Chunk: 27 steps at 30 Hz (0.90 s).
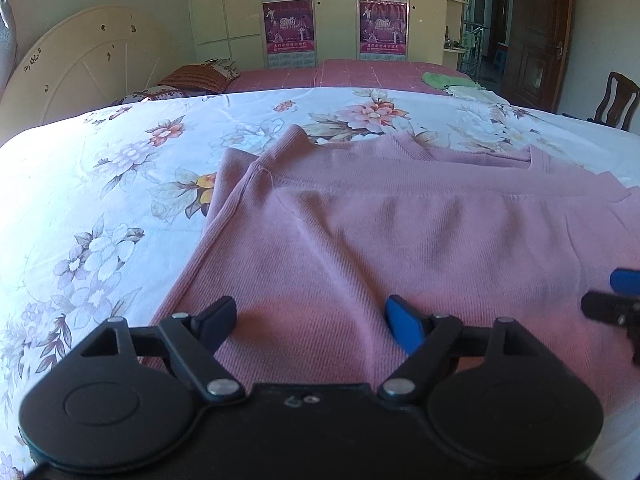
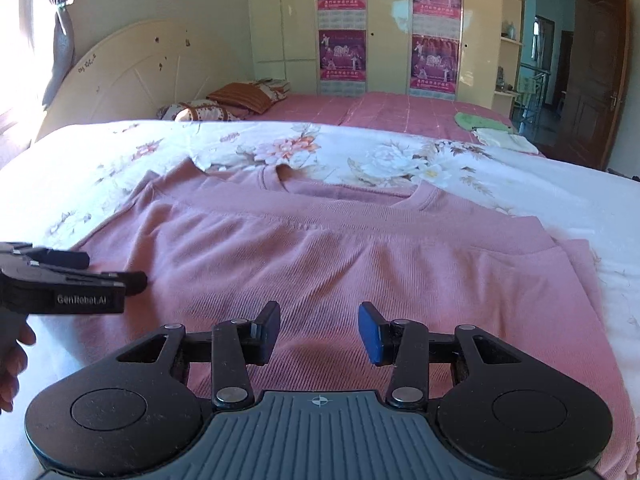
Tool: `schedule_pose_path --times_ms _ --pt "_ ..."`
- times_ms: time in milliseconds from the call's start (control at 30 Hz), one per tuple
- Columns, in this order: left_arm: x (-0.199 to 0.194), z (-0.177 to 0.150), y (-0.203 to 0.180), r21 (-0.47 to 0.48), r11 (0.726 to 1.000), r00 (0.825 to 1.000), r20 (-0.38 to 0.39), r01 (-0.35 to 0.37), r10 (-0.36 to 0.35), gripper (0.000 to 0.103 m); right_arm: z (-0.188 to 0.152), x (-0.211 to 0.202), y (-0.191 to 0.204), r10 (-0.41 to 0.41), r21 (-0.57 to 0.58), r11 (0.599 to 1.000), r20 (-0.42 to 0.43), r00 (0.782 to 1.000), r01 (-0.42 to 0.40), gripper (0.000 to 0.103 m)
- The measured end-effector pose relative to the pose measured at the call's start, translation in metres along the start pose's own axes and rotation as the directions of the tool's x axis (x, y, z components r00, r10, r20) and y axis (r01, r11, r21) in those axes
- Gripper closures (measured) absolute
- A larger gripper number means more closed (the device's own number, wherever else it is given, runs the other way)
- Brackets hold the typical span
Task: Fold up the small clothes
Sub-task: 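Move the left tool to the side of the folded bundle and grasp it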
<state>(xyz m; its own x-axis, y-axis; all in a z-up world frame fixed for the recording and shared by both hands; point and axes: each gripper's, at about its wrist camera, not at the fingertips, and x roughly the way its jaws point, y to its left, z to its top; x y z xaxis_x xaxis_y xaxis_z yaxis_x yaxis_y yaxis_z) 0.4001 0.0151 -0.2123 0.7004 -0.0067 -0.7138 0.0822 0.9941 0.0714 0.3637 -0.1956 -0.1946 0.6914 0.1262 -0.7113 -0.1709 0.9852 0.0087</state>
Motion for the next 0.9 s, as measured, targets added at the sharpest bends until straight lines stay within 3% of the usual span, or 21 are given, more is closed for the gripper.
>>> schedule_pose_path --times_ms 133,300,433,700,800,900 --pt "-0.001 0.000 0.002 0.007 1.000 1.000 -0.005 0.008 -0.008 0.018 -0.015 0.002 0.006 -0.052 -0.060 0.997 -0.016 0.999 0.051 0.060" --pt "-0.010 -0.002 0.008 0.012 0.999 0.999 -0.021 0.046 -0.046 0.017 -0.013 -0.016 0.005 -0.061 0.041 0.997 -0.008 0.998 0.062 0.060" --pt "-0.024 -0.006 0.011 0.018 0.997 0.997 -0.005 0.079 -0.079 0.017 -0.005 -0.025 0.014 -0.097 0.037 0.995 0.021 0.995 0.096 0.060" --pt "-0.035 -0.010 -0.013 0.115 0.977 0.983 0.018 0.182 -0.185 0.017 0.001 -0.020 0.029 -0.087 0.068 0.994 0.027 0.996 0.085 0.060" --pt "-0.017 -0.022 -0.011 0.126 0.980 0.987 -0.051 0.156 -0.150 0.017 -0.002 -0.012 0.032 -0.093 0.061 0.994 0.011 0.996 0.092 0.060" --pt "-0.016 -0.030 0.002 0.086 0.982 0.986 -0.041 0.166 -0.163 0.014 -0.017 0.003 0.028 -0.118 0.044 0.992 -0.077 0.990 0.121 0.060"
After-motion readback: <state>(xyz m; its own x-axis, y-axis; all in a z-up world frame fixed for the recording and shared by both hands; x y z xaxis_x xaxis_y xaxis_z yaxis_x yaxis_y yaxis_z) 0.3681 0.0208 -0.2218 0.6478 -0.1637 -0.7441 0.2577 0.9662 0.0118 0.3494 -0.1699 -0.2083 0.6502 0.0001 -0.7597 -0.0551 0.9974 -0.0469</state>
